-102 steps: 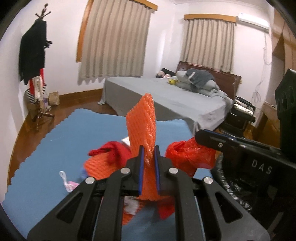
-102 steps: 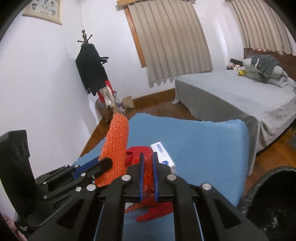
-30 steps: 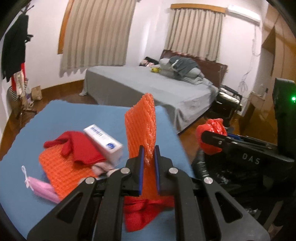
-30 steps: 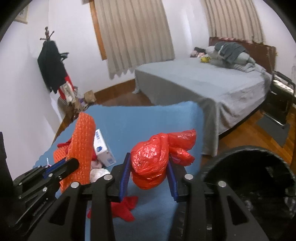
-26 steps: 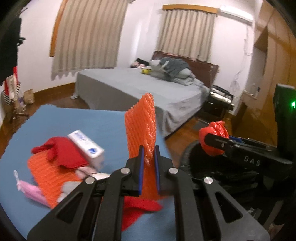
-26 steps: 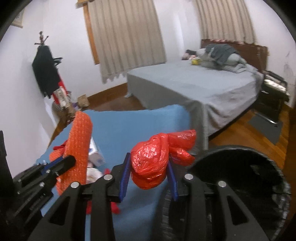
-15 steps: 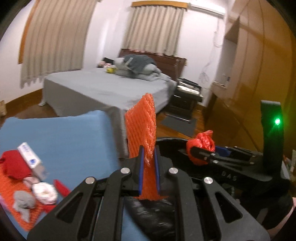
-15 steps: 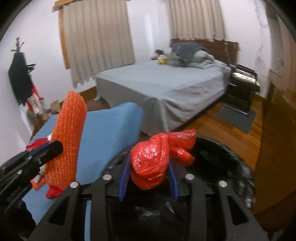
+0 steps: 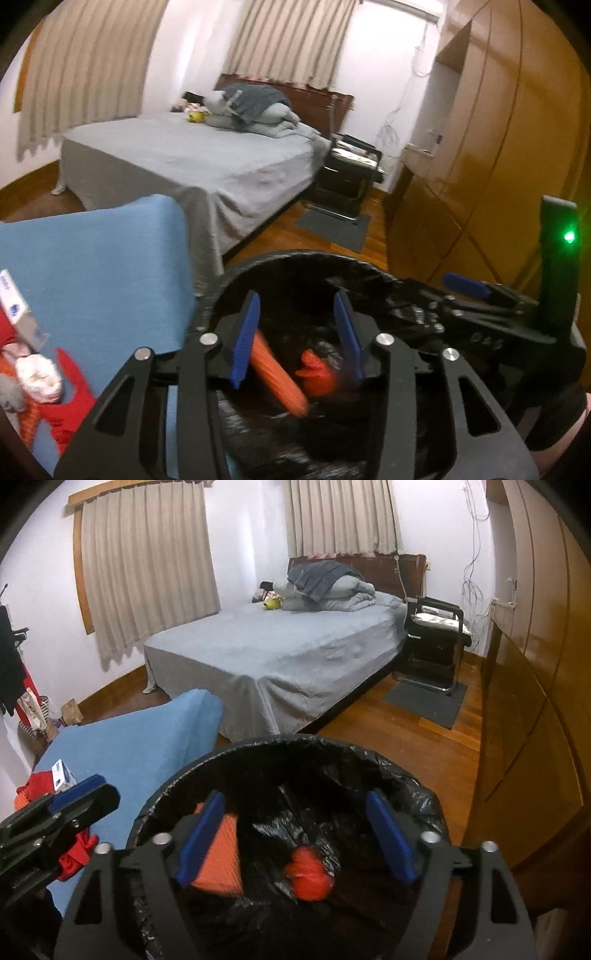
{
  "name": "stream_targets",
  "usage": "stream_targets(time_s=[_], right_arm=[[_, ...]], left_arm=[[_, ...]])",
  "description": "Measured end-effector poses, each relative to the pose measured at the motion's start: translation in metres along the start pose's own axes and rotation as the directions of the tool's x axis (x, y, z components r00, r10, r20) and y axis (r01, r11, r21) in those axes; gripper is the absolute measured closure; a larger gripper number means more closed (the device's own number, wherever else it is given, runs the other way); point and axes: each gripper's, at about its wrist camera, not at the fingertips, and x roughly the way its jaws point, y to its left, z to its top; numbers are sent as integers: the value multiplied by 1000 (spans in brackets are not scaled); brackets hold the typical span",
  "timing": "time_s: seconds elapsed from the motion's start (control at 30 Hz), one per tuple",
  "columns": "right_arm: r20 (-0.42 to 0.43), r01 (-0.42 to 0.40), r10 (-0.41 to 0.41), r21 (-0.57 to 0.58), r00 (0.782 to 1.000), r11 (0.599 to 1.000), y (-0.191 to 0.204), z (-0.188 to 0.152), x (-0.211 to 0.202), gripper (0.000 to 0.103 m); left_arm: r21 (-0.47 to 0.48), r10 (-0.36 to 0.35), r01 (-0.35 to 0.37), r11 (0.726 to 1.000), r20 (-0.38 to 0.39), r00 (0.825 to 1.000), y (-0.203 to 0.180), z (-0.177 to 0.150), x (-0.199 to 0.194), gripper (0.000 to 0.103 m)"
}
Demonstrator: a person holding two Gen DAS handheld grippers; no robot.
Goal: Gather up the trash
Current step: 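Carry the orange net and red bag over the bin and open both tools, then grasp the grey sock with the left tool while the right tool grasps the white tissue ball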
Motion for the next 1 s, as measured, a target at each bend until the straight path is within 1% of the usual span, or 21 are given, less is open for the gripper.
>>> stream_targets(time_s=[0.03,0.07,0.13,0.2,0.27,0.33,0.4,0.47,0.53,0.67,0.7,0.8,0.87,0.9,1.0], right_arm=[[7,-12,12,-5,1000,1000,6,0,-1,12],[18,-30,30,-14,999,999,14,1,-2,7],[37,-66,68,-34,997,997,29,1,-5,6],[38,-116,118,-59,992,992,47,0,-4,6],[35,-168,172,-96,985,981,72,-1,-2,6],[26,-207,212,-124,977,970,94,-1,0,6],[12,-249,253,-145,967,958,115,-5,2,6],[-12,-297,299,-162,954,941,138,-10,6,6],[-33,-333,333,-182,942,925,160,-17,10,6],[-71,-386,380,-222,922,895,199,-30,17,6],[-81,-400,392,-229,917,888,208,-33,20,6],[-104,-431,419,-239,902,870,229,-39,31,6],[-123,-443,425,-242,897,863,242,-44,39,7],[-125,-443,425,-241,896,864,244,-45,41,7],[-134,-439,419,-230,898,868,248,-47,46,8]], left_arm=[[-2,24,-24,1000,8,1000,5,0,-3,52],[-7,54,-54,998,18,998,12,-2,-8,50],[-18,106,-106,994,33,994,25,0,-21,44],[-34,164,-163,986,52,985,42,-2,-37,39],[-48,235,-232,971,70,969,61,-6,-55,35],[-64,289,-284,957,79,954,75,-6,-71,30],[-93,350,-343,935,83,933,95,-12,-87,27],[-111,394,-384,916,80,916,107,-13,-101,25],[-133,443,-432,892,67,894,123,-16,-114,24],[-171,510,-497,851,40,859,151,-26,-132,23],[-172,530,-518,838,31,847,158,-29,-134,23],[-175,555,-544,820,17,832,174,-40,-144,23],[-179,561,-551,815,7,828,181,-46,-148,24],[-182,562,-552,814,2,827,185,-49,-148,27],[-181,553,-546,818,-13,833,189,-53,-144,34]])
